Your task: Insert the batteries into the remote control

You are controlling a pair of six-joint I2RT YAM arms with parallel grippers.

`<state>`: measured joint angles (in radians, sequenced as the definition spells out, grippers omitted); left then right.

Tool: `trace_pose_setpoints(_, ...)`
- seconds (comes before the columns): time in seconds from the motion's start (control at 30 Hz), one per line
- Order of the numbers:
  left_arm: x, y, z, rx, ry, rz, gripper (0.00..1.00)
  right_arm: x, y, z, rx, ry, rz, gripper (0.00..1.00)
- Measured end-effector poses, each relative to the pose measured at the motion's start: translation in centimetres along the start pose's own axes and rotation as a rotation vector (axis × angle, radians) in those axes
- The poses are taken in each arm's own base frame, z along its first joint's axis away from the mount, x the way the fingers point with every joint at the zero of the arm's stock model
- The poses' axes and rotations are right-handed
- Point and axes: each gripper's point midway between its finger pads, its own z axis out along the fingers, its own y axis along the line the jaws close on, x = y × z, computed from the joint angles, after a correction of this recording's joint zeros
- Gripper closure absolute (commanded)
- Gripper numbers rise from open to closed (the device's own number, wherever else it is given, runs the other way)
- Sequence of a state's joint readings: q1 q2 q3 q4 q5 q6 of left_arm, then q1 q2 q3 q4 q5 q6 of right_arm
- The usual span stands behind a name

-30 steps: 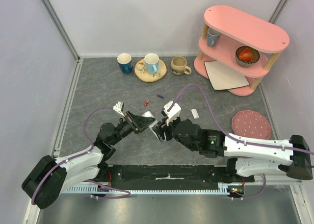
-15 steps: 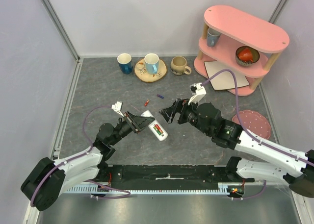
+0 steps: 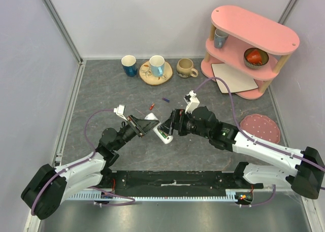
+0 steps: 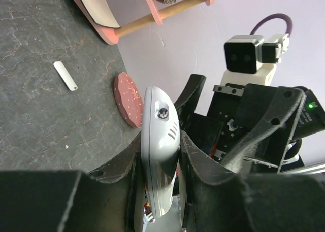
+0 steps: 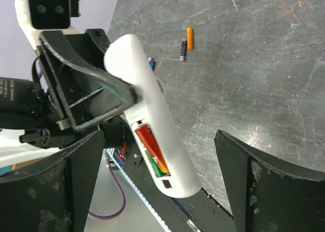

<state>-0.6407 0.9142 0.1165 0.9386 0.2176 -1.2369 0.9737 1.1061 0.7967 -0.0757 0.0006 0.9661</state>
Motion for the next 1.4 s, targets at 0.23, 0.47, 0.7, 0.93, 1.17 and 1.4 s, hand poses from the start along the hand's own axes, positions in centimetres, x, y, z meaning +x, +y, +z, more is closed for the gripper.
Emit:
trace_pose_setpoints(0.23,-0.2,-0.4,-0.1,0.013,-0.008,0.003,0.98,0.8,-1.6,0.3,0.02,0.023,0.058,0.04)
trace_pose_setpoints(0.47,-0.1,-0.4,-0.2,0.015,-0.009,0.004,0.98,0.8,-1.5,0.5,-0.003,0.018,0.099,0.05)
trace_pose_setpoints(0.7,-0.1,-0.3,-0.2,0.014,-0.009,0.004,0.98,0.1,-0.7,0.6,-0.034,-0.005,0.12,0.05)
trace_pose_setpoints(0.93,-0.1,-0.3,-0.3,0.017,-0.012,0.004,0.98,0.6,-1.3,1.2,-0.021,0.003,0.14,0.06)
trace_pose_setpoints(1.17,-0.1,-0.1,-0.4,0.015,-0.012,0.004,0.98,1.1,-2.2,1.4,-0.002,0.015,0.163,0.08)
trace_pose_setpoints(1.4,-0.1,-0.2,-0.5,0.019,-0.014,0.005,0.98,1.3,-2.2,1.5,-0.013,0.018,0.174,0.09)
